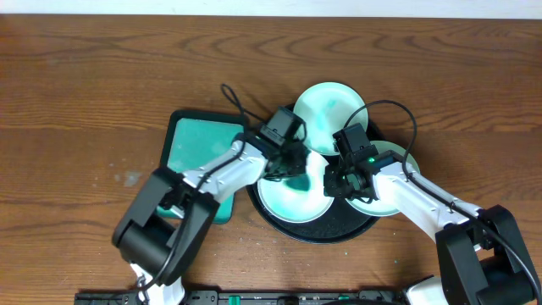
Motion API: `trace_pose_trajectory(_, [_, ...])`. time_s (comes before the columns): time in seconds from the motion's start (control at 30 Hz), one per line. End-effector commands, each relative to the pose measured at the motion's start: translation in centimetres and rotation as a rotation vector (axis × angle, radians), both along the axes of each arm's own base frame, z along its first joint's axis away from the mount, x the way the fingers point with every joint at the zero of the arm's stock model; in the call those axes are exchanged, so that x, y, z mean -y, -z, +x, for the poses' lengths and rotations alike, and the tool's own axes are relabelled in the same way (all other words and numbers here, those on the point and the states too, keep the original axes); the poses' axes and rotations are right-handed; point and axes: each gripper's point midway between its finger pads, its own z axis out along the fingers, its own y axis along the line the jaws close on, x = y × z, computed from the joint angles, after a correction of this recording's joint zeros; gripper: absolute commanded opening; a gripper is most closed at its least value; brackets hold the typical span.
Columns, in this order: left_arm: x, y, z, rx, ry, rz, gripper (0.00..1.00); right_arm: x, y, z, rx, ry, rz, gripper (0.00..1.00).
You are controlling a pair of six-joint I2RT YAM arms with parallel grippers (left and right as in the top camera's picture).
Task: Clean dirty plates on tray and stack at the side
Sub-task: 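Scrub the white plate with the sponge while right gripper holds its rim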
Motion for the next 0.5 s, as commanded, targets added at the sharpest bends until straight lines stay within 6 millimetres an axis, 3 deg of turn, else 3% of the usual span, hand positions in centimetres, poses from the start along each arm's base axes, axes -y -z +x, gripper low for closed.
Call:
trace_pose_trajectory(0.0, [2.9, 0.9, -2.5, -0.035, 0.161, -0.095, 0.07, 1.7, 0.8, 0.2, 0.002, 0.033, -0.078, 0.01])
trace_pose_trajectory(0.1, [3.8, 0.1, -2.9, -0.006, 0.241, -0.142, 0.07, 1.7, 0.8, 0.2, 0.002, 0.033, -0.078, 0.01])
trace_pose_trajectory(0.2, [3.4, 0.2, -2.7, 0.006, 0.245, -0.127, 0.07, 1.7, 0.8, 0.2, 0.001, 0.033, -0.079, 0.01])
trace_pose_trajectory(0.33, [-3.2, 2.2, -0.3, -0.023, -0.052, 0.153, 0.08, 1.7, 0.8, 0.2, 0.002, 0.029, -0.079, 0.01])
trace_pose_trajectory(0.47, [-9.0, 1.8, 0.7, -0.003, -0.224, 0.359, 0.07, 1.7, 0.8, 0.2, 0.003, 0.026, -0.079, 0.01])
